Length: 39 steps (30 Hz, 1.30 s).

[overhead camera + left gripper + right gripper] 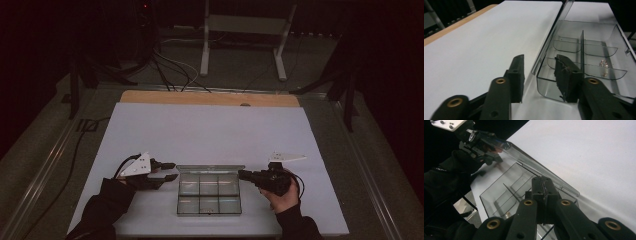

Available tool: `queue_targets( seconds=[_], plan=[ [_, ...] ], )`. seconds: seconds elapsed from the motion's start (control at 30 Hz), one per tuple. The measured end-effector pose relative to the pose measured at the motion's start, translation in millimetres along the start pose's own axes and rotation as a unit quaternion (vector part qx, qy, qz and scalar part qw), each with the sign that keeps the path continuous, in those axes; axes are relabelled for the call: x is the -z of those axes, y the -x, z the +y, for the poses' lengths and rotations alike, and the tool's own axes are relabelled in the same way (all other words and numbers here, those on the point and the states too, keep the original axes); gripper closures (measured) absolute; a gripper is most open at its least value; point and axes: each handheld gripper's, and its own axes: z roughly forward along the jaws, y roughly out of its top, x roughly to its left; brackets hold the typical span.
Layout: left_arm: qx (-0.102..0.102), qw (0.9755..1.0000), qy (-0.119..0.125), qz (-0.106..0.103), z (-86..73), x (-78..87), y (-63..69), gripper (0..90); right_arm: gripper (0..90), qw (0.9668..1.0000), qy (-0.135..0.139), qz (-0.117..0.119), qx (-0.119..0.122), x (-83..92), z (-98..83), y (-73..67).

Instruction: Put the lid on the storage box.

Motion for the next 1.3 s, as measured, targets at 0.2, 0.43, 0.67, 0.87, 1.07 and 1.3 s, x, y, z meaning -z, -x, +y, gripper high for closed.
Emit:
queue_targets(
  seconds=[0.2,0.43,0.67,0.87,1.07,1.3],
  plan=[
    [0.051,0.9987,0.0,0.003,-2.0,14.1,-1.6,50.8,90.0,1.0,-0.001,-0.001,0.0,-0.5,-1.9,-0.2],
    [0.118,0.9929,-0.007,0.011,-5.2,26.4,-3.6,24.7,90.0,1.0,-0.002,-0.001,0.002,-1.0,-3.3,-1.1],
    [0.138,0.9901,-0.004,-0.023,-8.9,31.5,-5.5,1.4,90.0,1.0,-0.004,-0.002,0.005,-1.0,-4.6,-2.2],
    [0.144,0.989,-0.008,-0.034,-10.7,31.1,-4.3,1.4,90.0,0.9999,-0.005,-0.003,0.008,-0.3,-6.5,-3.7],
    [0.145,0.9887,-0.008,-0.037,-10.5,30.8,-4.1,1.4,90.0,0.9999,-0.006,-0.003,0.009,0.2,-8.6,-4.5],
    [0.15,0.988,0.0,-0.037,-10.3,29.7,-2.4,1.4,90.0,0.9999,-0.012,-0.002,0.008,-0.4,-12.1,-5.0]
  ],
)
